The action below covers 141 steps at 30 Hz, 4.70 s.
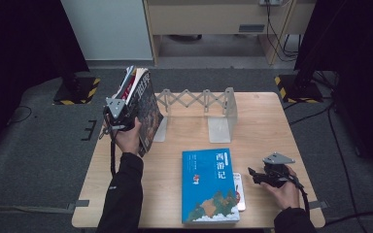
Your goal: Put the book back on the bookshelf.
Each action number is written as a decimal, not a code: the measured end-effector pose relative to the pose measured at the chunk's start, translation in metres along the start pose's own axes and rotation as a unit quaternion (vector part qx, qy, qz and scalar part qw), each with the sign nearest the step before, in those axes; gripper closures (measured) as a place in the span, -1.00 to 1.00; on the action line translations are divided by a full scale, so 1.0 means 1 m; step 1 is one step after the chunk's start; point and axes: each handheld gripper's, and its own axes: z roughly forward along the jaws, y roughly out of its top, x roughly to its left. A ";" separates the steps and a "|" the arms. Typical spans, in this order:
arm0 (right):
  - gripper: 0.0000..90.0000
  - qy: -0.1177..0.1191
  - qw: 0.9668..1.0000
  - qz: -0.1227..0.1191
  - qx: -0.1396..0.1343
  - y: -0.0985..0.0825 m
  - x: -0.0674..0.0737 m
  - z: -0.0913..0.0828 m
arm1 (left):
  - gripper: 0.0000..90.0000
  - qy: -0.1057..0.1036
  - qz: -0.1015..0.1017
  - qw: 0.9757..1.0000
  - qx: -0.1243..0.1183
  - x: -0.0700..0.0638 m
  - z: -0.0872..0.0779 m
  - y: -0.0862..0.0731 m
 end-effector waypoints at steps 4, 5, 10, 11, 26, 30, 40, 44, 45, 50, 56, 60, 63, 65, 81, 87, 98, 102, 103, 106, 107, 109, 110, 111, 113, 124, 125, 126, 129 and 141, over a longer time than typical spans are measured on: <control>-0.39 -0.002 1.000 0.000 0.000 0.000 0.000 0.000 | 0.80 -0.004 0.005 1.000 0.009 0.000 -0.004 0.001; -0.39 -0.002 1.000 0.001 0.000 0.000 0.000 0.000 | 0.79 -0.004 0.008 1.000 0.011 0.000 -0.005 0.001; -0.39 0.001 1.000 -0.001 -0.002 0.000 0.000 -0.001 | 0.57 -0.016 0.008 1.000 0.017 0.000 -0.014 0.006; -0.39 0.000 1.000 0.000 -0.002 0.000 0.000 -0.002 | 0.52 -0.020 0.009 1.000 0.018 0.000 -0.017 0.007; -0.41 0.001 1.000 0.006 -0.015 0.003 0.002 -0.004 | -0.06 -0.057 0.012 0.998 0.025 0.017 -0.065 -0.006; -0.41 0.003 1.000 0.006 -0.018 0.003 0.003 -0.005 | -0.10 -0.069 0.008 0.997 0.027 0.020 -0.077 -0.014; -0.41 0.005 1.000 0.010 -0.027 0.004 0.004 -0.007 | -0.22 -0.083 0.021 0.995 0.055 0.021 -0.090 -0.044; -0.41 0.011 0.999 0.016 -0.034 0.006 0.006 -0.010 | -0.30 -0.091 0.022 0.993 0.073 0.017 -0.093 -0.058; -0.41 0.014 0.999 0.015 -0.036 0.006 0.007 -0.010 | -0.31 -0.094 0.021 0.992 0.078 0.016 -0.093 -0.062; -0.40 0.024 0.998 0.020 -0.050 0.009 0.011 -0.014 | -0.37 -0.121 0.020 0.987 0.107 0.006 -0.090 -0.082; -0.39 0.033 0.997 0.030 -0.060 0.010 0.015 -0.015 | -0.43 -0.158 0.019 0.975 0.158 -0.007 -0.081 -0.104; -0.40 0.041 0.996 0.036 -0.065 0.012 0.020 -0.014 | -0.43 -0.176 0.038 0.969 0.167 -0.017 -0.079 -0.110; -0.40 0.047 0.996 0.038 -0.067 0.013 0.024 -0.014 | -0.44 -0.199 0.049 0.964 0.170 -0.023 -0.077 -0.113; -0.41 0.052 0.996 0.038 -0.068 0.013 0.026 -0.013 | -0.42 -0.221 0.040 0.958 0.180 -0.027 -0.075 -0.116; -0.32 0.092 0.993 0.037 -0.057 0.012 0.043 -0.006 | -0.49 -0.260 0.070 0.934 0.237 -0.059 -0.074 -0.134; -0.26 0.100 0.993 0.041 -0.047 0.010 0.044 -0.005 | -0.51 -0.286 0.063 0.922 0.255 -0.072 -0.074 -0.138; -0.30 0.091 0.990 0.066 -0.089 0.017 0.038 -0.016 | -0.53 -0.309 0.043 0.913 0.264 -0.079 -0.073 -0.143; -0.27 0.114 0.989 0.063 -0.073 0.016 0.045 -0.012 | -0.58 -0.320 0.044 0.910 0.261 -0.086 -0.073 -0.145; -0.27 0.120 0.989 0.062 -0.068 0.017 0.047 -0.011 | -0.61 -0.324 0.046 0.908 0.261 -0.087 -0.073 -0.146; -0.27 0.133 0.988 0.058 -0.054 0.016 0.055 -0.007 | -0.67 -0.333 0.040 0.906 0.259 -0.090 -0.073 -0.149; -0.27 0.133 0.988 0.058 -0.054 0.016 0.055 -0.007 | -0.67 -0.333 0.040 0.906 0.259 -0.090 -0.073 -0.149; -0.27 0.145 0.987 0.059 -0.039 0.015 0.061 -0.003 | -0.69 -0.347 0.026 0.902 0.257 -0.094 -0.072 -0.153; -0.27 0.148 0.986 0.061 -0.038 0.014 0.062 -0.001 | -0.70 -0.351 0.025 0.900 0.256 -0.094 -0.072 -0.154; -0.27 0.153 0.985 0.067 -0.036 0.014 0.064 -0.001 | -0.71 -0.354 0.020 0.899 0.257 -0.095 -0.071 -0.155; -0.27 0.159 0.984 0.078 -0.035 0.013 0.065 0.000 | -0.73 -0.360 0.009 0.896 0.260 -0.096 -0.070 -0.158; -0.23 0.186 0.977 0.103 -0.028 0.011 0.070 0.005 | -0.95 -0.376 -0.022 0.887 0.267 -0.102 -0.064 -0.167; -0.23 0.187 0.977 0.102 -0.028 0.011 0.070 0.005 | -0.97 -0.378 -0.024 0.886 0.267 -0.102 -0.064 -0.168; -0.24 0.188 0.976 0.104 -0.026 0.011 0.070 0.006 | -0.99 -0.378 -0.026 0.886 0.268 -0.103 -0.063 -0.168; -0.26 0.193 0.974 0.118 -0.024 0.010 0.070 0.007 | -1.00 -0.376 -0.031 0.886 0.270 -0.103 -0.062 -0.169; -0.35 0.197 0.972 0.129 -0.030 0.009 0.071 0.011 | -1.00 -0.360 -0.079 0.882 0.294 -0.106 -0.060 -0.173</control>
